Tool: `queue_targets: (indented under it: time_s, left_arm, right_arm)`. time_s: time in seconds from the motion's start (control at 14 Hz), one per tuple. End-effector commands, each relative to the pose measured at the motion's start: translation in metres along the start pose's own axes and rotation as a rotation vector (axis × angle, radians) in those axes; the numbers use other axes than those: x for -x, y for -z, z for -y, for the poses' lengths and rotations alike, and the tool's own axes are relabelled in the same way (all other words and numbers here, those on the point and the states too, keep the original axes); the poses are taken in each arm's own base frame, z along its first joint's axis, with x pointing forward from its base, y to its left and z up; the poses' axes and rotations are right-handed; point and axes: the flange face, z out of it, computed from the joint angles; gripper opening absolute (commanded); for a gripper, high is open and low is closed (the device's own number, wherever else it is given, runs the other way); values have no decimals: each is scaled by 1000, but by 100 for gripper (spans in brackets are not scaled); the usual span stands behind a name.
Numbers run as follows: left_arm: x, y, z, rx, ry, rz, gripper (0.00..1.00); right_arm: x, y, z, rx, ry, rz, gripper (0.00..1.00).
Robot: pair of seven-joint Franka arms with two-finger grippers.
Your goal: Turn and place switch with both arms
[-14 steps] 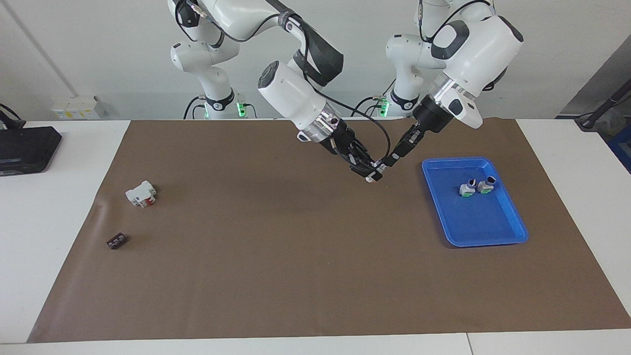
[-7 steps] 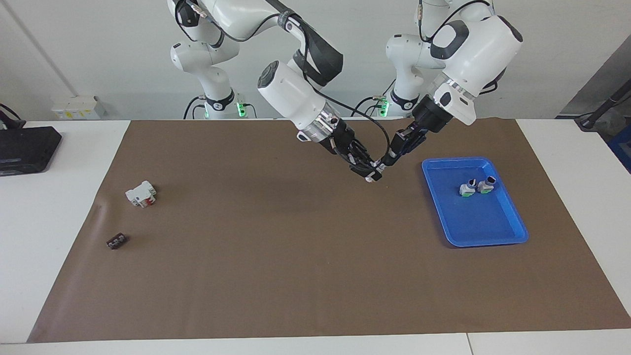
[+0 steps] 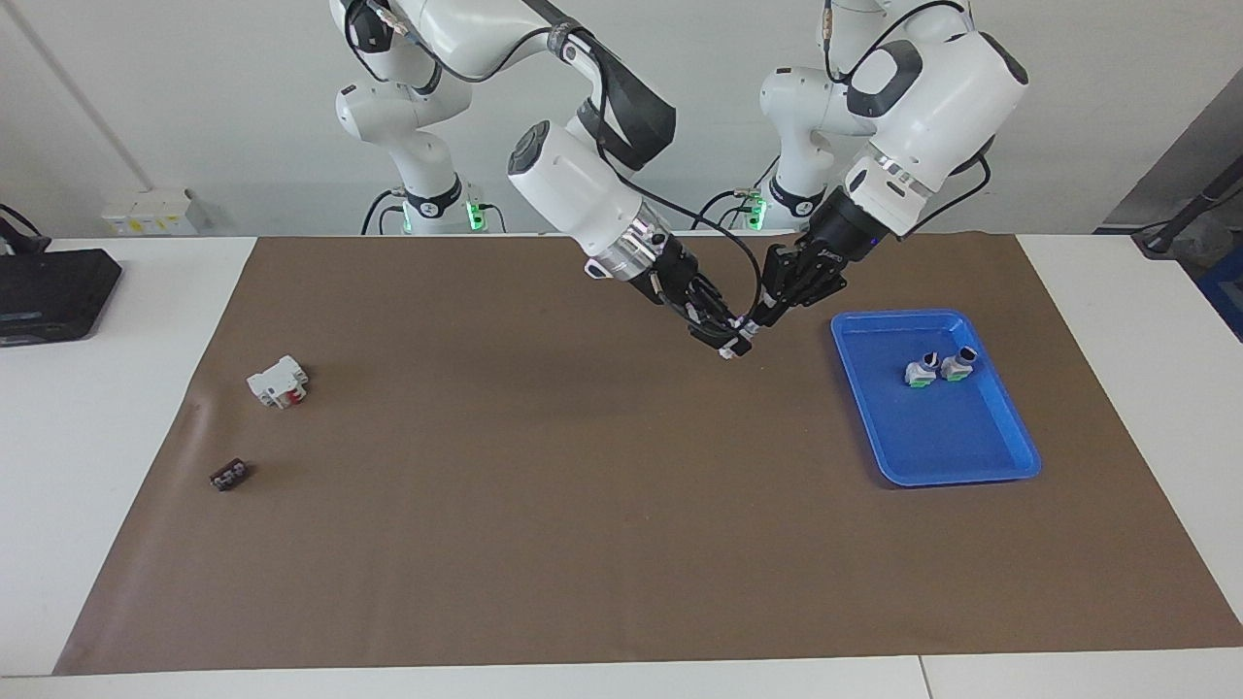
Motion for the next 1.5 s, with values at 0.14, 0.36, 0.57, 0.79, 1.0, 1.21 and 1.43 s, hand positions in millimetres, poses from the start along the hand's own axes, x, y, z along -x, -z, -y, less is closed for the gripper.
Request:
queue_targets:
  time_s: [0.14, 0.36, 0.57, 0.79, 1.0, 1.21, 1.43]
  left_arm:
    - [33, -4, -22, 63, -109, 147, 0]
    - [33, -1, -19, 64, -109, 155, 0]
    - [33, -1, -19, 64, -107, 155, 0]
    - [33, 0, -19, 64, -107, 152, 0]
    - [33, -1, -18, 63, -102, 153, 0]
    - [33, 0, -18, 63, -101, 152, 0]
    - [32, 0, -16, 61, -97, 151, 0]
  right_arm:
    - [3, -1, 6, -35, 8, -3, 0]
    - [3, -1, 6, -35, 8, -3, 0]
    - [3, -1, 6, -35, 9, -3, 0]
    - [2, 0, 6, -34, 7, -4, 0]
    - [1, 1, 8, -38, 9, -8, 88]
    - [0, -1, 6, -33, 33, -27, 95]
    - [-3, 1, 8, -34, 38, -30, 97]
